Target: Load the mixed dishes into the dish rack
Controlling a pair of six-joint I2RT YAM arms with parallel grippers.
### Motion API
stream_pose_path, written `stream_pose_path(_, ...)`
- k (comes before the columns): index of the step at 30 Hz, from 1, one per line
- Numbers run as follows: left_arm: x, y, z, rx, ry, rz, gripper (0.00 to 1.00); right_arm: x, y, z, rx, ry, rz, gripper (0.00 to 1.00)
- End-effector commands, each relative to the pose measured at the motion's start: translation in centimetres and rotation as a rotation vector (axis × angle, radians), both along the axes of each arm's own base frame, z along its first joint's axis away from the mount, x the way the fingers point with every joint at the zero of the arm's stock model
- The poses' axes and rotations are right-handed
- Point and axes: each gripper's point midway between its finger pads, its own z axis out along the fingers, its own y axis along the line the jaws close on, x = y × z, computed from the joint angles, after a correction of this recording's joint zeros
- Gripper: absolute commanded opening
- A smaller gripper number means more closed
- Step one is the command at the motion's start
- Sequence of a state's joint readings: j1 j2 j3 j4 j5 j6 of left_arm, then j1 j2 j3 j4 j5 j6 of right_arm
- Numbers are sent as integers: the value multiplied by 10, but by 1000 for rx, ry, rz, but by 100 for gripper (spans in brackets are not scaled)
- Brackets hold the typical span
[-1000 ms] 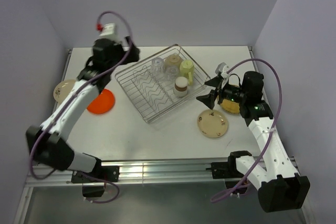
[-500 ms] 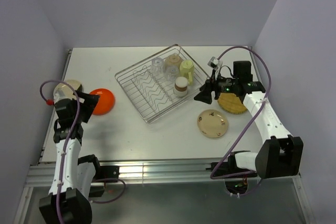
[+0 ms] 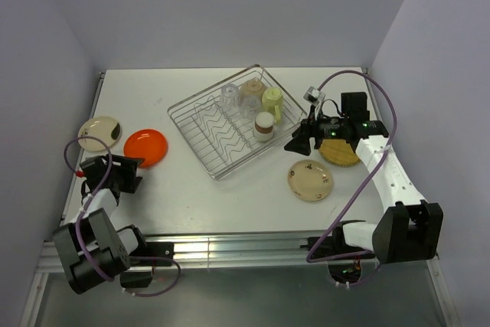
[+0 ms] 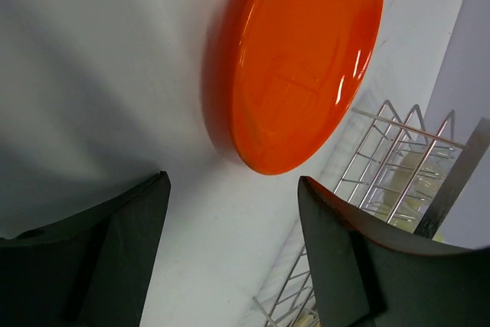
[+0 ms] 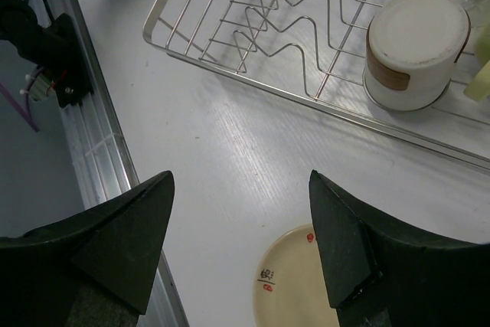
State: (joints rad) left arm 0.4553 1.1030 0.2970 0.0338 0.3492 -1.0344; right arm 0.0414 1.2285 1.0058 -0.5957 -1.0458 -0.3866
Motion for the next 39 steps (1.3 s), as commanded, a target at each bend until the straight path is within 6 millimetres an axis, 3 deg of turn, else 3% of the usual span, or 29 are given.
stream_pose_path(1, 21, 15, 15, 53, -85, 17, 72, -3, -1, 12, 22, -46, 13, 78)
stream_pose_path(9, 33, 22, -5, 36, -45, 25, 64, 0, -1, 19, 28, -62, 18, 78)
stream_pose_path(15, 38, 25, -18, 25, -18, 27, 52, 0, -3, 23, 25, -77, 12, 78)
stream_pose_path(27, 44, 22, -14, 25, -80, -2, 12, 1, -3, 32, 35, -84, 3, 77)
stream_pose_path(34, 49, 25, 19, 86, -182, -8, 0, 1, -2, 37, 39, -92, 15, 77)
stream_pose_path(39, 52, 34, 65, 203, -272, -6, 0, 2, -2, 39, 36, -89, 20, 77)
